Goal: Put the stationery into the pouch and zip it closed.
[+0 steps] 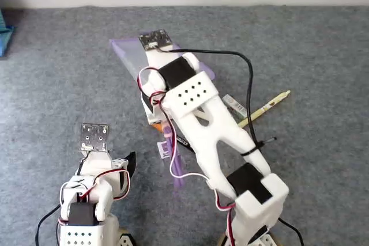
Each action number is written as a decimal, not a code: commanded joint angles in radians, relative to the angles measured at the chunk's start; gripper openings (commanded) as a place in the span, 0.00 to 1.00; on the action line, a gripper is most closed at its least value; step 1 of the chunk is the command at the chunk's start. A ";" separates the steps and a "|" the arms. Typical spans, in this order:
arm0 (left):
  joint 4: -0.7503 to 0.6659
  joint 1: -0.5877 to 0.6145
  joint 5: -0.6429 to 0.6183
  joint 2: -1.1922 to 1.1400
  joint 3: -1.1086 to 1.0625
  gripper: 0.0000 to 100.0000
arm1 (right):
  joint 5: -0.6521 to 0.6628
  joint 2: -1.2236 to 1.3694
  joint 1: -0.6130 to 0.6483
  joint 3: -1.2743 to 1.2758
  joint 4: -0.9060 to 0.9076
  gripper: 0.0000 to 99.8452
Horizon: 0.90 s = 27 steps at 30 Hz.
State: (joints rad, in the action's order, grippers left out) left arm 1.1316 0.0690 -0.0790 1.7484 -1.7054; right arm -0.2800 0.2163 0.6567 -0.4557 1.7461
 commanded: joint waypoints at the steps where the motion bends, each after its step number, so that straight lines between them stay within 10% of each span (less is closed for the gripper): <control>1: 0.006 0.006 0.005 0.008 0.019 0.23 | 0.044 -0.079 -0.007 -0.020 0.018 0.01; 27: 0.032 -0.210 0.046 0.011 0.024 0.23 | 0.135 -0.239 0.074 -0.025 -0.108 0.01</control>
State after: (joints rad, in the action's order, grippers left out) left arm 1.1822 -0.1304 -0.0775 1.7484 -1.7054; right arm -0.1573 0.0353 0.7288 -0.4557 1.6801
